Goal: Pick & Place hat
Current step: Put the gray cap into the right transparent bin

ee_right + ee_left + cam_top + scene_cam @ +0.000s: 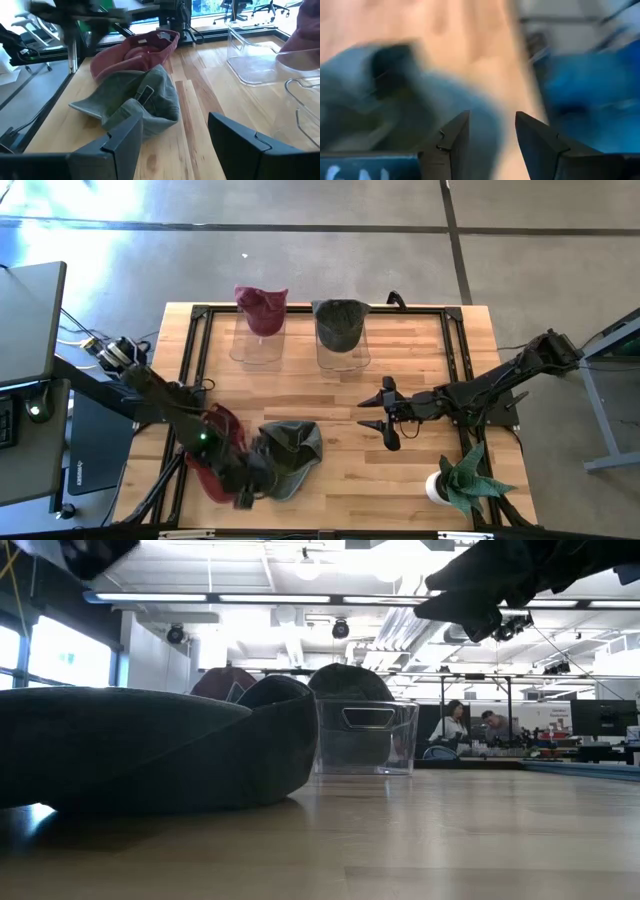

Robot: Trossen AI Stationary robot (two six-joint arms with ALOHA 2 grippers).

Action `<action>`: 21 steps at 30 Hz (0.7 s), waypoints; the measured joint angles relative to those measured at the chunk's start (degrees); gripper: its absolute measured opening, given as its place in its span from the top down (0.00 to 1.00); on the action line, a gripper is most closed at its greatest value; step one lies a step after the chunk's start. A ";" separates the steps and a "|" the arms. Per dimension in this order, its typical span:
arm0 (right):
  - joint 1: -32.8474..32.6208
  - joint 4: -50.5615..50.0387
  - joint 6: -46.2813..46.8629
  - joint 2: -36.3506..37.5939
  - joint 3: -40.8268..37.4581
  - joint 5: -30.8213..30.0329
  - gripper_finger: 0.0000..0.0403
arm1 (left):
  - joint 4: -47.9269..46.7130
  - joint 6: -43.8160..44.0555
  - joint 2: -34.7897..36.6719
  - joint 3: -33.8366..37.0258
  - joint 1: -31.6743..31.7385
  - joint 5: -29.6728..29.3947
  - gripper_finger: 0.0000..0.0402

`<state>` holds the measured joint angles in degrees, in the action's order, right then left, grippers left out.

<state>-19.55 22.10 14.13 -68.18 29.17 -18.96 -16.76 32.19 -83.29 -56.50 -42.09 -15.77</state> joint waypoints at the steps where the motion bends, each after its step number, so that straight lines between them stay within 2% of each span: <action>1: 0.02 0.09 0.00 0.00 0.00 0.00 0.45 | 3.89 -0.35 -1.17 -0.13 -0.27 1.53 0.61; 3: 0.02 0.46 -0.08 0.00 0.00 0.00 0.45 | 7.86 -3.08 -3.38 -0.13 -0.38 3.76 0.59; 7: 0.02 0.68 -0.66 0.00 0.00 0.02 0.45 | 6.46 -4.57 -7.62 -1.18 -0.30 4.25 0.50; 9: 0.00 0.85 -1.61 0.00 0.00 0.02 0.45 | 1.93 -4.54 -9.73 -2.48 -0.30 1.81 0.45; 13: 0.00 0.54 -2.58 0.00 0.00 0.03 0.45 | -0.59 -3.43 -15.47 -7.38 0.44 -1.76 0.38; 18: 0.02 -0.11 -2.56 0.00 0.00 0.04 0.45 | -0.26 -3.03 -21.23 -13.35 0.40 -3.75 0.37; 21: 0.02 -0.33 -2.49 0.00 0.00 0.31 0.45 | -6.44 -1.42 -24.35 -15.68 0.43 -8.37 0.37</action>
<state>-19.53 21.77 11.64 -68.18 29.17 -18.65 -23.20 30.77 -107.64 -72.18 -41.66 -24.14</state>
